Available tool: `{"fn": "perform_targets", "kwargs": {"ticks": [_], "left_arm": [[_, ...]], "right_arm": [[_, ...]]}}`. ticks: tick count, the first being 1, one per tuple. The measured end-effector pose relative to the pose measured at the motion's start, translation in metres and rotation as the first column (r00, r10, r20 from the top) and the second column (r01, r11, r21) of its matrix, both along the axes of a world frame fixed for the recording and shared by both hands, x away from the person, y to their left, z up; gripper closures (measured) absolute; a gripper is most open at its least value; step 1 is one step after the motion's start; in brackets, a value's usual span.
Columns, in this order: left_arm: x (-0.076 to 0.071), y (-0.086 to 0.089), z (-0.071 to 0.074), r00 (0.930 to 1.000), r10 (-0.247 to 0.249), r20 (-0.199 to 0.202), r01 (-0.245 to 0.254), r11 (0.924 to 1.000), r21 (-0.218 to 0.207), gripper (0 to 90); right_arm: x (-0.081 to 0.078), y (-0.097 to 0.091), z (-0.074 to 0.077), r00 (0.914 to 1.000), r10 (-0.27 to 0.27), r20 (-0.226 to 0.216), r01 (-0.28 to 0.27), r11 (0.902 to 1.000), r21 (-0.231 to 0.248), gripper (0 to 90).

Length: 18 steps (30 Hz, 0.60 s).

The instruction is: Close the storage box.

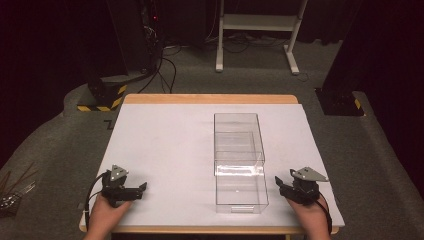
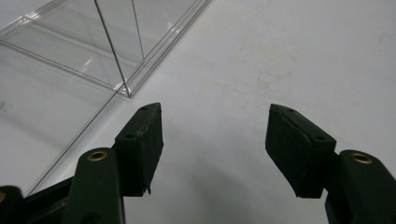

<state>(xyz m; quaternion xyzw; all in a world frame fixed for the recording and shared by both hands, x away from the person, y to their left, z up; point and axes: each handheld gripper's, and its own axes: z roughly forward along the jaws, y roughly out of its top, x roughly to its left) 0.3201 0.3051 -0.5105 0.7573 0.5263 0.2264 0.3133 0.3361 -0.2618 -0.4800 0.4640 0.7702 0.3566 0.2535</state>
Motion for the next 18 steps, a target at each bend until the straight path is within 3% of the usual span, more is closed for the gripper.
{"fn": "perform_targets", "kwargs": {"ticks": [18], "left_arm": [[0.0,0.0,0.0,1.0,0.0,0.0,0.0,1.0,0.0,1.4]], "right_arm": [[-0.014,0.006,0.017,0.9986,0.026,0.046,-0.027,0.999,0.035,36.5]]}}
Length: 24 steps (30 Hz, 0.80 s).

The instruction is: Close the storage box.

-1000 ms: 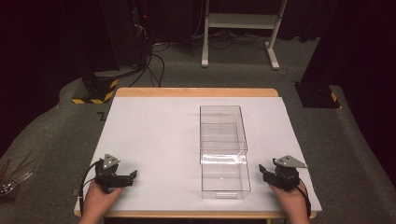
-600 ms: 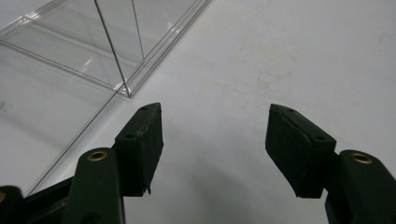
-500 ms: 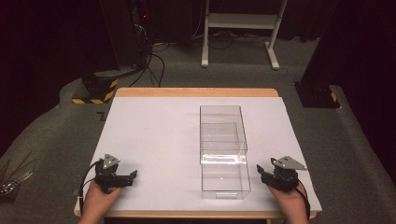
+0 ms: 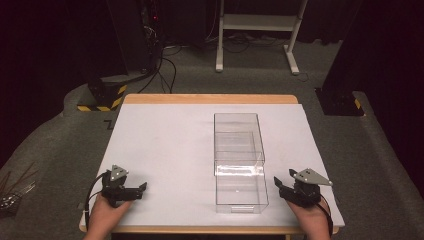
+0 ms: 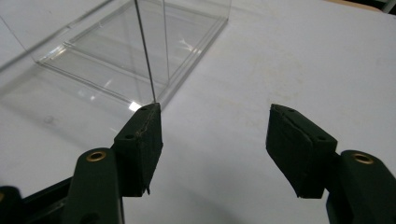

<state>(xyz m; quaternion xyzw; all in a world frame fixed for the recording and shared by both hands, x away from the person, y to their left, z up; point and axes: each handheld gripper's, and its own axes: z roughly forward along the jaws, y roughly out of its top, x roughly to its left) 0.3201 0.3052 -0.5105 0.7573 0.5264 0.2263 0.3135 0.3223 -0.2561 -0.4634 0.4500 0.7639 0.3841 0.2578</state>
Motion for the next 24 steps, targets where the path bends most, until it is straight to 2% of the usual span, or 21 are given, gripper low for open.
{"fn": "perform_targets", "kwargs": {"ticks": [12,17,24], "left_arm": [[0.0,0.0,0.0,1.0,0.0,0.0,0.0,1.0,0.0,1.4],[0.0,0.0,0.0,1.0,0.0,0.0,0.0,1.0,0.0,1.4],[0.0,0.0,0.0,1.0,0.0,0.0,0.0,1.0,0.0,1.4]], "right_arm": [[-0.012,0.013,0.013,0.998,0.047,0.042,-0.048,0.9987,0.015,36.1],[-0.014,0.014,0.016,0.9972,0.052,0.053,-0.053,0.9983,0.022,35.8],[-0.019,0.015,0.021,0.9966,0.053,0.063,-0.057,0.9969,0.055,33.9]]}}
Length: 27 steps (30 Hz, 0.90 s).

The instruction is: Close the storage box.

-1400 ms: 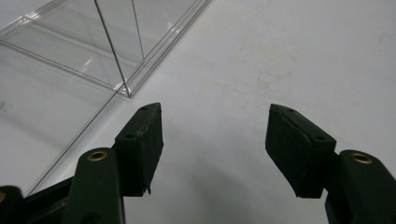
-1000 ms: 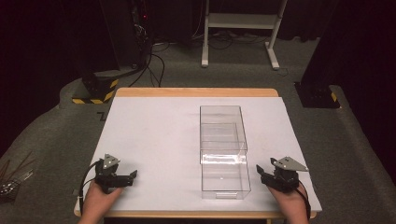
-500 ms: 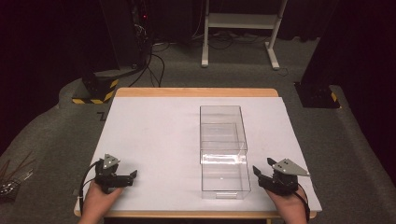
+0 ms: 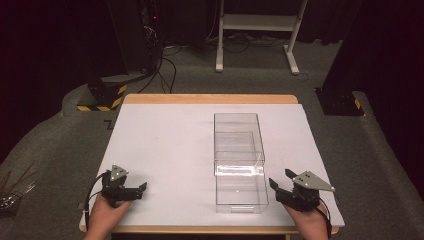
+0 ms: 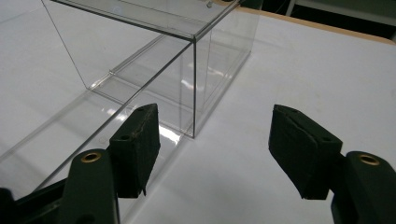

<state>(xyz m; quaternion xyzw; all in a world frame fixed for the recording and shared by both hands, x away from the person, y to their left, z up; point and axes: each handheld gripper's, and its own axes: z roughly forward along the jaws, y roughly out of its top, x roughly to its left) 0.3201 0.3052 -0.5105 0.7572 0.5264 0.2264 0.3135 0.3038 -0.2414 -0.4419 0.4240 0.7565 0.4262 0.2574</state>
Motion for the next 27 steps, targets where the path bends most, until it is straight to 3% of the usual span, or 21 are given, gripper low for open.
{"fn": "perform_targets", "kwargs": {"ticks": [27], "left_arm": [[0.0,0.0,0.0,1.0,0.0,0.0,0.0,1.0,0.0,1.4]], "right_arm": [[-0.015,0.012,0.025,0.9964,0.058,0.061,-0.062,0.9962,0.06,30.7]]}}
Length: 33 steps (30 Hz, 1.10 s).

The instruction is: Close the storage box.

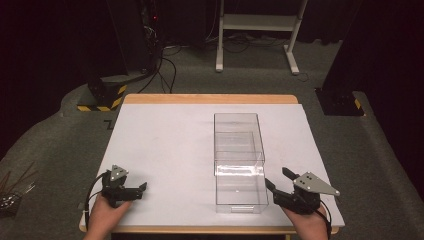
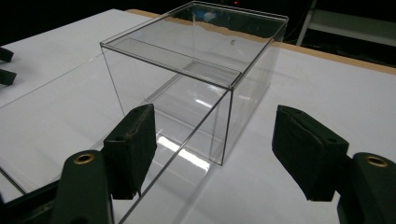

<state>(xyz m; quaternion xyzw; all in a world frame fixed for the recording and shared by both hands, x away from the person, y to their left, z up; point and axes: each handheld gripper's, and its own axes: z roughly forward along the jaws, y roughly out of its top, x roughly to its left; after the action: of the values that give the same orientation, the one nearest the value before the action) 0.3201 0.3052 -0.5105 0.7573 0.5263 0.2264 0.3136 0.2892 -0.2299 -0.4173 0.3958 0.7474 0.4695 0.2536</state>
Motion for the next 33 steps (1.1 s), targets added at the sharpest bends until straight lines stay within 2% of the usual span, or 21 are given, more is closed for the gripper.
{"fn": "perform_targets", "kwargs": {"ticks": [15,21,33], "left_arm": [[0.0,0.0,0.0,1.0,0.001,0.0,-0.001,1.0,0.001,1.5],[0.0,0.0,0.0,1.0,0.001,0.001,-0.001,1.0,0.001,1.5],[0.0,0.0,0.0,1.0,0.001,0.004,-0.001,1.0,0.004,1.5]], "right_arm": [[-0.011,0.012,-0.003,0.9979,0.064,-0.014,-0.064,0.9979,0.008,29.6],[-0.017,0.017,-0.007,0.9959,0.086,-0.027,-0.086,0.9963,-0.007,29.5],[-0.036,0.015,-0.012,0.9941,0.101,-0.04,-0.1,0.9948,0.014,29.5]]}}
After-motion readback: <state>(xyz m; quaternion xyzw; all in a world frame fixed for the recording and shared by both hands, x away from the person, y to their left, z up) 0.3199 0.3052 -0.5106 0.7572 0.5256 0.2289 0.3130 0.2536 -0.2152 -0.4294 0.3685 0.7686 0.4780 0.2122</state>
